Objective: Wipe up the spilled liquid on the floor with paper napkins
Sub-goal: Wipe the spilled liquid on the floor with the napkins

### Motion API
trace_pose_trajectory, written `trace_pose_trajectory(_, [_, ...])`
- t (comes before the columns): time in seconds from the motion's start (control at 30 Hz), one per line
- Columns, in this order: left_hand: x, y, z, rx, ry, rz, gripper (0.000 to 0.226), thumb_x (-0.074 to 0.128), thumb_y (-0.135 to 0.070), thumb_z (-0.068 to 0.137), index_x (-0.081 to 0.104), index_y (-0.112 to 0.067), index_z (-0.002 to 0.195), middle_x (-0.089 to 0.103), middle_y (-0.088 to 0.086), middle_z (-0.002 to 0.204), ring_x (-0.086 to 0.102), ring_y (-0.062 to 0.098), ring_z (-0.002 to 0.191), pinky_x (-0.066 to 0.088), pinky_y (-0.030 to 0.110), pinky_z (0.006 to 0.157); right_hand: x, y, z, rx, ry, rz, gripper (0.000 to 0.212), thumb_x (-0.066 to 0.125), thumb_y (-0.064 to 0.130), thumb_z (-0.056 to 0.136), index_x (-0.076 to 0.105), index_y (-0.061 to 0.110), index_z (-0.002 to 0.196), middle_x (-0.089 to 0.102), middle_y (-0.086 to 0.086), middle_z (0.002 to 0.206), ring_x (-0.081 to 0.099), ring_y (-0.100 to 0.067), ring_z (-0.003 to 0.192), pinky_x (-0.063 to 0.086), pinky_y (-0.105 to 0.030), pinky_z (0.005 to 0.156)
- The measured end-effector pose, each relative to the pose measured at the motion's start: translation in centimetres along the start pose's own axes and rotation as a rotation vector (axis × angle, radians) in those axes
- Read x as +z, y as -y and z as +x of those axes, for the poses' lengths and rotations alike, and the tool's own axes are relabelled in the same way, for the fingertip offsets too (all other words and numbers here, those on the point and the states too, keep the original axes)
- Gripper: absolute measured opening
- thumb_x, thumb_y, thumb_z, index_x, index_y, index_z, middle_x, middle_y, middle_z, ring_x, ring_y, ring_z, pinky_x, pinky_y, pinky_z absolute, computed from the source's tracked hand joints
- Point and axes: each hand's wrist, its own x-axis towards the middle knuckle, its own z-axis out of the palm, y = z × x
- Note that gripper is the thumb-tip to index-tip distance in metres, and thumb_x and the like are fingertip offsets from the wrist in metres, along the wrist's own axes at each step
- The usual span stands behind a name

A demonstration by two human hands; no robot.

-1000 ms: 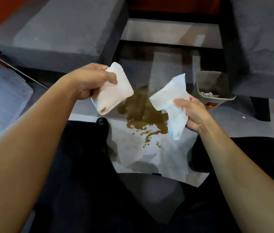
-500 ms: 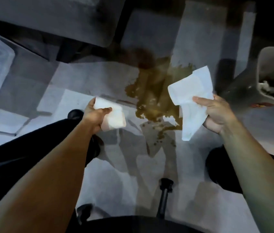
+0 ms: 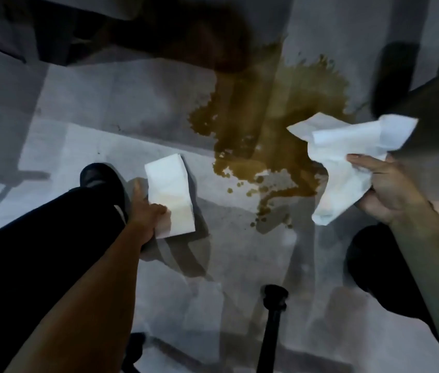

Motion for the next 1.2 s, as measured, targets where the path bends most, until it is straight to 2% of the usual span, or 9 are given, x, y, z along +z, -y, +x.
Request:
trace_pose_trajectory(0.13, [0.1,1.9,0.6,0.048,-0.016,0.186,0.101,0.056,0.017,0.077,0.021,-0.03,0.159,0.056,0.012,0.136,0.058,0.037,0.114,0.058,0.052,0.081,-0.8,-0.1,-0.2,-0.002,-0.054,0.001,0.053,0.07,0.015,0.095,0.053,0.026,0.143,0.068,-0.006,0.134,0.067,-0.028,0.12,0.057,-0.055,0.093])
trace_pose_trajectory(0.37, [5.2,-0.4,-2.7,0.204,-0.346,0.737,0.08,0.07,-0.019,0.089,0.029,-0.021,0.158,0.038,0.021,0.155,0.039,0.043,0.14,0.035,0.048,0.114,-1.9,-0.3,-0.9,-0.065,-0.109,-0.213,0.041,0.066,0.025,0.098,0.055,0.031,0.136,0.068,0.006,0.129,0.067,-0.021,0.117,0.055,-0.051,0.101])
trace_pose_trajectory(0.5, [12.4,-3.2,-7.3,0.434,0.07,0.388,0.054,0.072,-0.032,0.09,0.056,-0.021,0.141,0.067,0.003,0.12,0.066,0.026,0.114,0.054,0.039,0.097,-2.8,-1.6,-1.2,-0.082,-0.055,-0.168,0.038,0.064,0.012,0.099,0.059,0.024,0.135,0.07,0.003,0.128,0.068,-0.024,0.118,0.057,-0.047,0.096])
trace_pose_trajectory(0.67, [20.8,-6.6,-12.8,0.003,0.804,0.015,0.063,0.076,-0.038,0.088,0.048,-0.039,0.145,0.068,0.004,0.132,0.072,0.027,0.108,0.06,0.05,0.09,-2.1,-2.9,-2.0,-0.078,0.102,0.019,0.037,0.069,0.003,0.088,0.068,0.005,0.126,0.073,-0.014,0.121,0.072,-0.032,0.108,0.062,-0.04,0.085])
trace_pose_trajectory(0.73, [22.0,-6.8,-13.1,-0.182,0.973,-0.082,0.059,0.072,-0.041,0.089,0.051,-0.027,0.142,0.07,0.014,0.129,0.074,0.033,0.104,0.062,0.05,0.081,-2.3,-3.9,-2.0,-0.126,0.136,-0.056,0.042,0.075,0.006,0.081,0.069,-0.001,0.122,0.073,-0.02,0.119,0.071,-0.038,0.107,0.062,-0.044,0.085])
trace_pose_trajectory(0.83, [23.1,-6.8,-12.2,-0.308,0.96,-0.194,0.069,0.067,-0.057,0.085,0.058,-0.015,0.139,0.069,0.018,0.128,0.073,0.034,0.105,0.064,0.045,0.074,-3.2,-5.1,-1.2,-0.264,0.107,-0.372,0.017,0.076,0.003,0.084,0.08,0.008,0.1,0.078,-0.016,0.102,0.074,-0.035,0.094,0.06,-0.058,0.082])
trace_pose_trajectory(0.93, [23.7,-6.7,-10.8,-0.327,1.011,-0.233,0.069,0.057,-0.066,0.091,0.06,-0.018,0.141,0.066,0.014,0.136,0.063,0.036,0.124,0.053,0.054,0.096,-3.4,-6.0,-0.6,-0.43,0.145,-0.65,0.01,0.072,0.014,0.081,0.082,0.016,0.084,0.078,0.003,0.099,0.073,-0.015,0.092,0.061,-0.044,0.081])
trace_pose_trajectory(1.03, [24.4,-6.8,-10.0,-0.237,0.898,-0.191,0.05,0.069,-0.044,0.091,0.066,-0.012,0.13,0.07,0.014,0.129,0.065,0.032,0.12,0.046,0.051,0.111,-3.0,-6.2,-0.5,-0.446,0.228,-0.714,0.014,0.074,0.018,0.082,0.083,0.012,0.091,0.077,0.007,0.107,0.073,-0.014,0.097,0.06,-0.032,0.084])
trace_pose_trajectory(1.2, [24.0,-7.9,-9.7,-0.102,0.845,-0.181,0.041,0.07,-0.008,0.092,0.063,-0.015,0.132,0.072,0.011,0.126,0.07,0.03,0.109,0.055,0.051,0.1,-3.0,-6.3,0.0,-0.202,0.171,-0.457,0.014,0.077,0.021,0.09,0.081,0.019,0.103,0.078,0.001,0.109,0.073,-0.028,0.103,0.059,-0.051,0.094])
